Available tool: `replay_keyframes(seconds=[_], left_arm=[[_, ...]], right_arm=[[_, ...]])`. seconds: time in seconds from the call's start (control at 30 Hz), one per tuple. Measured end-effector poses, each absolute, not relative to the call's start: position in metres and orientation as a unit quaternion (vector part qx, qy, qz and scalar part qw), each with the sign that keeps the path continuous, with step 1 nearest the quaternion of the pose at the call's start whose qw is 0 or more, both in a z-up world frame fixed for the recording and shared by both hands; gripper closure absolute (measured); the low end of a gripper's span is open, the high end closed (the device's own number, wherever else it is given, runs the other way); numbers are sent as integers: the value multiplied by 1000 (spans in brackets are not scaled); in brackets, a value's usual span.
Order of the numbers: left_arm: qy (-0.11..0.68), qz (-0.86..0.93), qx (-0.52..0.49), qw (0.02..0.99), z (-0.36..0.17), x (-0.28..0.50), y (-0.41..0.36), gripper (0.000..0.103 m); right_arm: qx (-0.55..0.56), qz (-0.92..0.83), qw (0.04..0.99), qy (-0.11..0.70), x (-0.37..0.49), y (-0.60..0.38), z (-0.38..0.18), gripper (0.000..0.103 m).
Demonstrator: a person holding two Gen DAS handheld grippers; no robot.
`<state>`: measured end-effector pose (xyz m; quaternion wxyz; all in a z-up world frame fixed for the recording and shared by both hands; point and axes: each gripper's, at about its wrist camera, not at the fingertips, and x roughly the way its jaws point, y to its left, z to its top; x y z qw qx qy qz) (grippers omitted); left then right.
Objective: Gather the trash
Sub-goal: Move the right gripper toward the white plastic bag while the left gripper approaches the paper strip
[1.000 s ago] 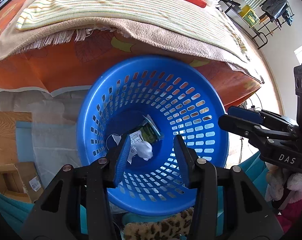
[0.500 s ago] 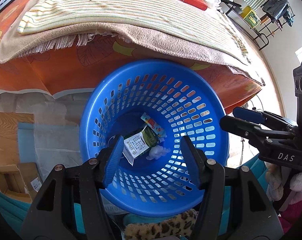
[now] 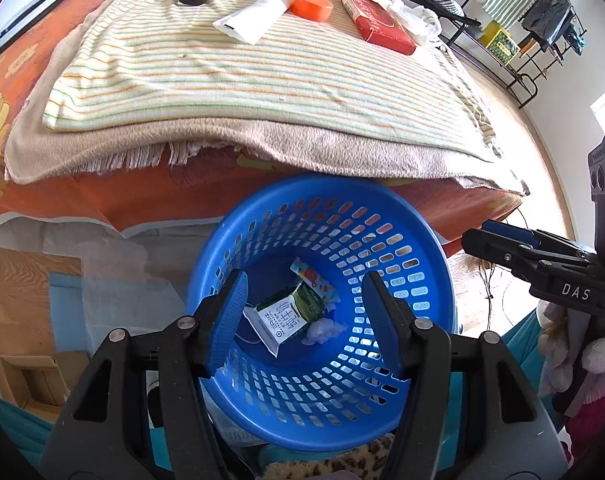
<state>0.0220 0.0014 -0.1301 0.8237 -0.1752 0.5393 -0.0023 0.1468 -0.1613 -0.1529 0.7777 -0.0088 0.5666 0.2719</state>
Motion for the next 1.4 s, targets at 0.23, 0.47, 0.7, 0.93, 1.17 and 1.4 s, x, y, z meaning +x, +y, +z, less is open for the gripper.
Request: replay_keyframes(seconds=[0.23,0.47,0.7,0.93,1.17,1.4], left_arm=[[520,5,-160,839,-109,45,13,42],[498,13,-133,857,-86,80,26,42],[493,21,-96,865,-73,124,39,42],[503,22,-84,860,-80,159,47,42],[513,23,-66,855,-90,190,49,42],[519,30,-45,853,-99,218,53,42]], right_arm=[[4,262,793,550,168,-171,-135,39],[7,257,807,532,192,-177,-117,39],[27,247,825,507,224,-188,-94,39],[39,230,845,480,273,-197,-75,39],[65,217,854,469,331,-201,-74,39],[80,205,852,475,380,-198,-84,39]])
